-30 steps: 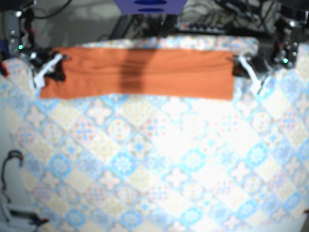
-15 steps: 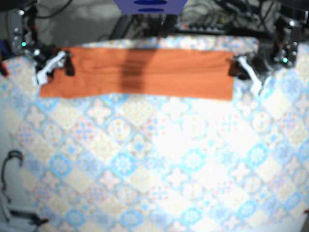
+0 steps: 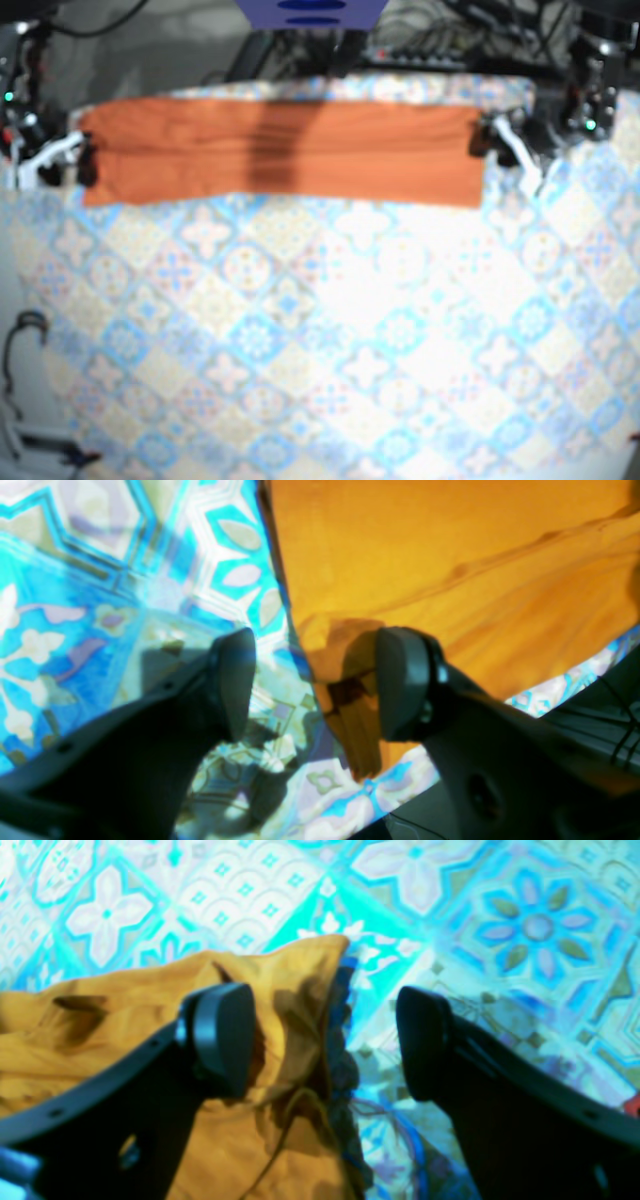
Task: Fold the T-shirt properly
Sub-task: 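Open both grippers and release the folded edge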
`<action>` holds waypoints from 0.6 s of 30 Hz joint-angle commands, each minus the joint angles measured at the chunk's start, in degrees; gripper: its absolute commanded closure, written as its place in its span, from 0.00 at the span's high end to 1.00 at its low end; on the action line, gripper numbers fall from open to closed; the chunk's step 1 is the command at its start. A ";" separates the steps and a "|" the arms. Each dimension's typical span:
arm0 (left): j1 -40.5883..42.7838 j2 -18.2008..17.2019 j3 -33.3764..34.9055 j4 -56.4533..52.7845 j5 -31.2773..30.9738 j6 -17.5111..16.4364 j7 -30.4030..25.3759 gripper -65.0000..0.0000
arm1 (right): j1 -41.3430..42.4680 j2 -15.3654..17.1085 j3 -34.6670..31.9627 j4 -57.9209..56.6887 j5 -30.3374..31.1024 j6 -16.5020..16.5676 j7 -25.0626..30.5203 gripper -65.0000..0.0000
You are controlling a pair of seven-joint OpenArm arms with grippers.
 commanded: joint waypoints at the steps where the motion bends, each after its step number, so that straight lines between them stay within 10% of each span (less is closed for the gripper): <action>1: -0.17 -1.17 -0.56 0.58 -0.68 -0.25 -0.69 0.60 | 0.82 1.48 1.11 0.97 0.86 0.45 1.59 0.67; 10: 1.67 0.58 -10.31 0.67 -5.25 -0.34 5.55 0.66 | -0.59 -0.98 9.81 6.51 -0.02 0.45 1.59 0.67; 18: 1.23 0.85 -14.53 -2.40 -16.59 -0.52 12.59 0.76 | -0.41 -8.63 10.34 11.26 -19.98 0.45 4.49 0.67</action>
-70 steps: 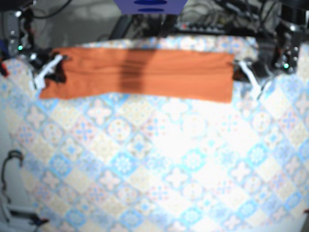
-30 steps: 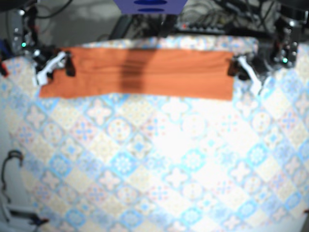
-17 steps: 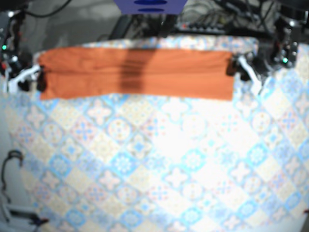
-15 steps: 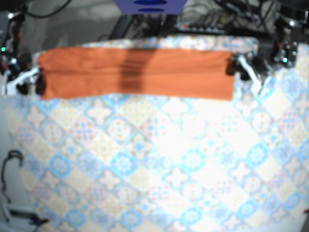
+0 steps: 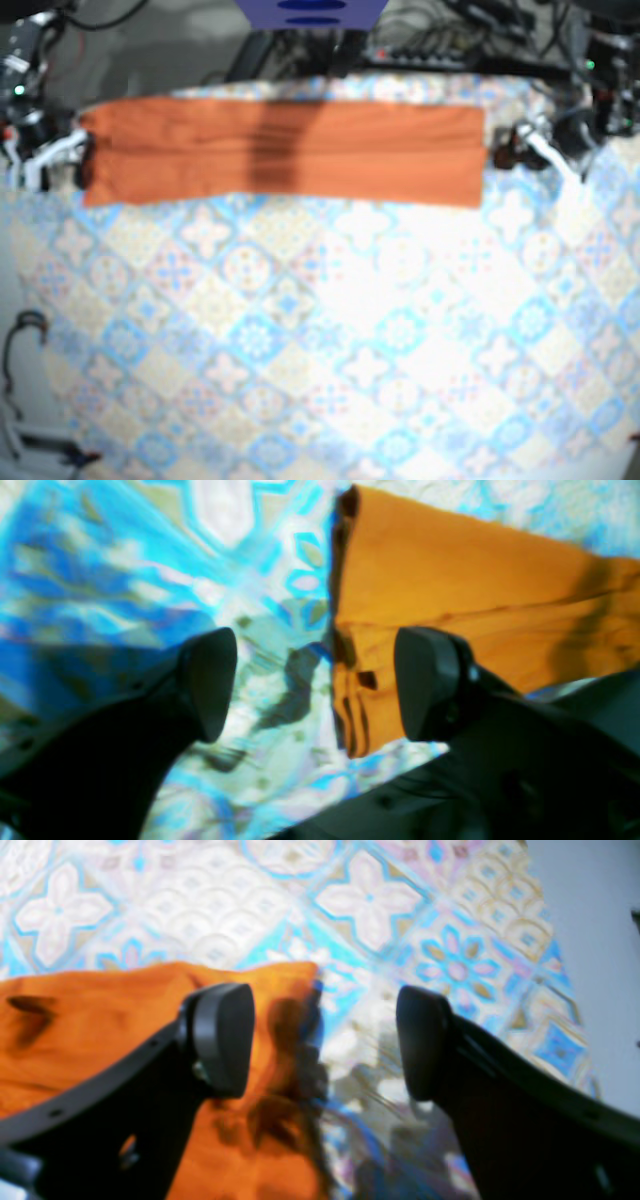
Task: Fold the T-shirt properly
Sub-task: 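Open both grippers and release the folded edge, then move the left gripper along the folded edge to press it flat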
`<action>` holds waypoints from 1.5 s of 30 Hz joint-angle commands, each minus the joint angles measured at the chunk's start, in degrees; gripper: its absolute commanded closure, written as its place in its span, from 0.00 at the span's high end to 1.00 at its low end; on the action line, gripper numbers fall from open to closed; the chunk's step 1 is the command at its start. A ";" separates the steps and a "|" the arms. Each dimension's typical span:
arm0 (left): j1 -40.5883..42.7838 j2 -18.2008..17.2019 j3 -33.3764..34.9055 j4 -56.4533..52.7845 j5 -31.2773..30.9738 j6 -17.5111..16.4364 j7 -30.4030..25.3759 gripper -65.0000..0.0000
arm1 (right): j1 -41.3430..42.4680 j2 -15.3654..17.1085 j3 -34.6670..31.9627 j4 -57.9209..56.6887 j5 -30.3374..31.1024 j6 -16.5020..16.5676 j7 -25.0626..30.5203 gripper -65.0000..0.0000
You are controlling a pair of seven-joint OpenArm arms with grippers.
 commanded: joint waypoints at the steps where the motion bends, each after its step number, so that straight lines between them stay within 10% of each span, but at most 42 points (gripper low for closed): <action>1: -1.02 -1.12 -0.15 -1.59 -2.28 -0.36 0.37 0.76 | 0.11 -0.04 0.46 1.51 -0.69 0.26 2.16 0.67; 26: -10.69 6.62 3.63 -18.99 -8.88 -0.10 10.22 0.76 | -0.24 -1.62 2.05 2.48 -2.97 0.26 2.86 0.67; 45: -7.97 4.24 11.81 -18.64 -9.14 0.08 10.22 0.76 | -0.24 -1.62 1.87 2.48 -2.97 0.26 2.86 0.67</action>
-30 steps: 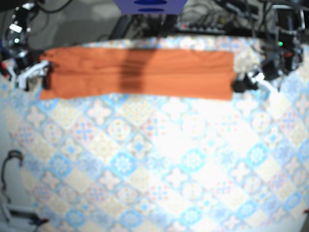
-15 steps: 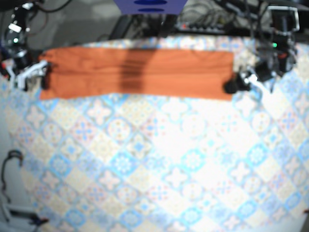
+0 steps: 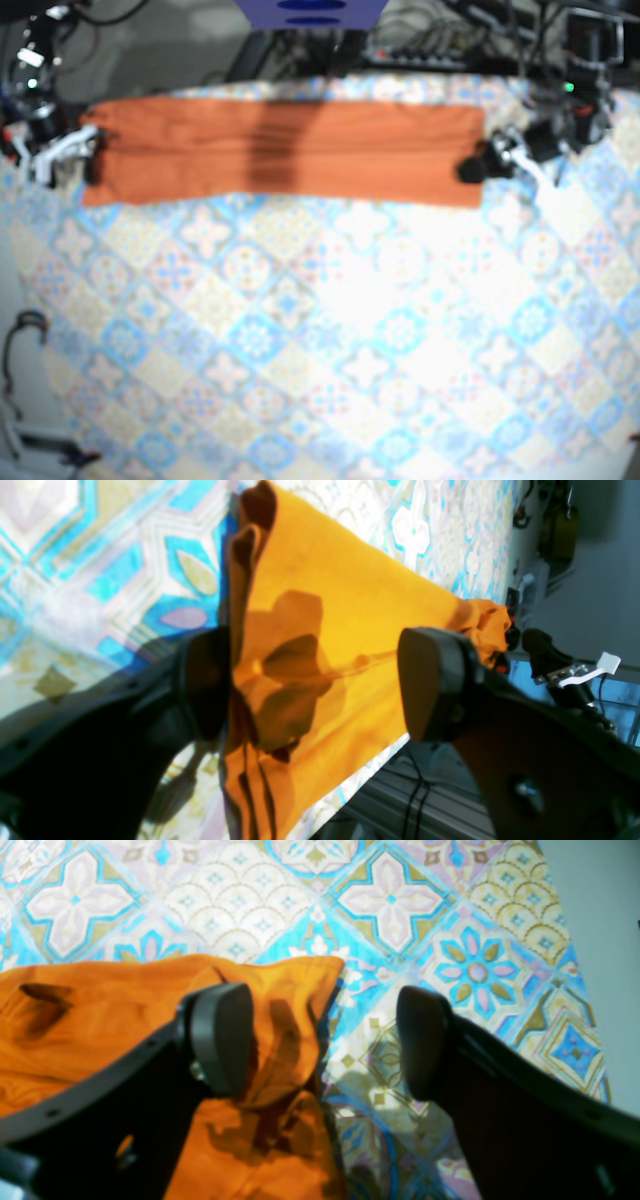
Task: Fold the T-shirt properly
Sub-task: 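Move the left gripper along the folded edge to press it flat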
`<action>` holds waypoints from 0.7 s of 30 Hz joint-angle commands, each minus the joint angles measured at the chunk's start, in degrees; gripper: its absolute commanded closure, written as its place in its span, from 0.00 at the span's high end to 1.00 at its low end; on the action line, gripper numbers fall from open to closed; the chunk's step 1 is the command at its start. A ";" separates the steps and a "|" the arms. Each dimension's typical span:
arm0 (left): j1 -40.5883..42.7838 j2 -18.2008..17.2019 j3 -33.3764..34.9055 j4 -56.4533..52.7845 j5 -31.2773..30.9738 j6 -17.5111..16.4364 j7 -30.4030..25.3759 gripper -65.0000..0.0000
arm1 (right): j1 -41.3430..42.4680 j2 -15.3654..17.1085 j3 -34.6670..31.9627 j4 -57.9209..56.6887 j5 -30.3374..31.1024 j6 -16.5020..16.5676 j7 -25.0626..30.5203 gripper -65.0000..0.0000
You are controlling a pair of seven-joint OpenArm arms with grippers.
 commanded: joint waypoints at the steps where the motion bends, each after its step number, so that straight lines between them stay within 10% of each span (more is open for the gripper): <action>1: 1.61 0.44 1.69 -0.54 6.25 2.35 6.39 0.76 | 0.11 1.13 0.27 1.06 0.85 0.06 1.49 0.67; 21: 2.13 -3.08 8.19 5.17 6.33 2.35 9.03 0.76 | 0.02 1.13 0.10 1.06 0.85 0.06 1.49 0.67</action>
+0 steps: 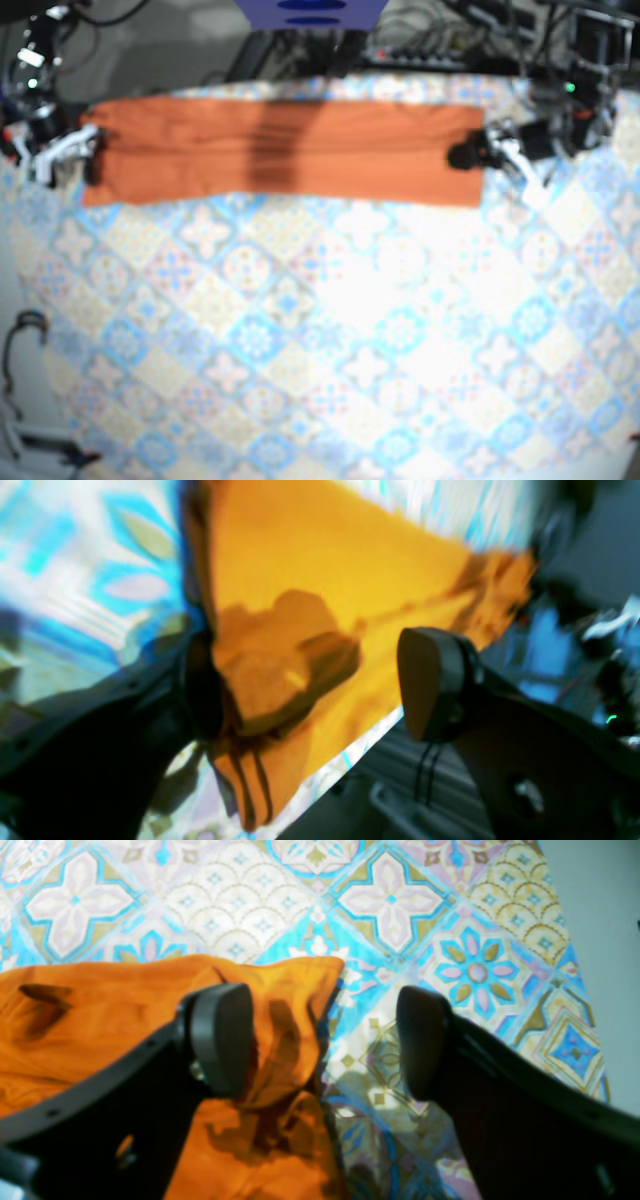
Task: Fold the T-shirt properly
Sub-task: 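Move the left gripper along the folded edge to press it flat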
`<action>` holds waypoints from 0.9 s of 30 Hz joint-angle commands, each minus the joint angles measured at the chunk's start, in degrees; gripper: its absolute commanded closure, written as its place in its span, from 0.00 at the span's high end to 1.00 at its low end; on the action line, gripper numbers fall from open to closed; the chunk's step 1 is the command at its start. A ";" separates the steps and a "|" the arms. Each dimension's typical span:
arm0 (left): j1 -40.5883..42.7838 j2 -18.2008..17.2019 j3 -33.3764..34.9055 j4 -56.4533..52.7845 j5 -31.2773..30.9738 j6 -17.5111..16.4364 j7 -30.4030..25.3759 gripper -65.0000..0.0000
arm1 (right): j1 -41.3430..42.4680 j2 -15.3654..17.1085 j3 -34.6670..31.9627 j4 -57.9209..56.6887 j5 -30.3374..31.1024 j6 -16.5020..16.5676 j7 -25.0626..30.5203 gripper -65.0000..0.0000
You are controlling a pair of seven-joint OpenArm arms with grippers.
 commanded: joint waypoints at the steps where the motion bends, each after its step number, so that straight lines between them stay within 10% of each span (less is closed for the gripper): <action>1: 1.61 -0.85 1.44 0.68 4.48 1.41 7.31 0.76 | 0.02 1.15 0.25 0.97 0.83 0.06 1.46 0.67; 8: 1.61 -1.91 1.17 4.10 5.44 6.25 7.40 0.76 | 0.11 1.15 0.16 0.70 0.74 0.06 1.38 0.67; 27: 0.03 0.99 1.17 3.84 12.12 6.07 3.97 0.76 | 0.02 1.15 0.08 0.62 0.74 0.06 1.38 0.67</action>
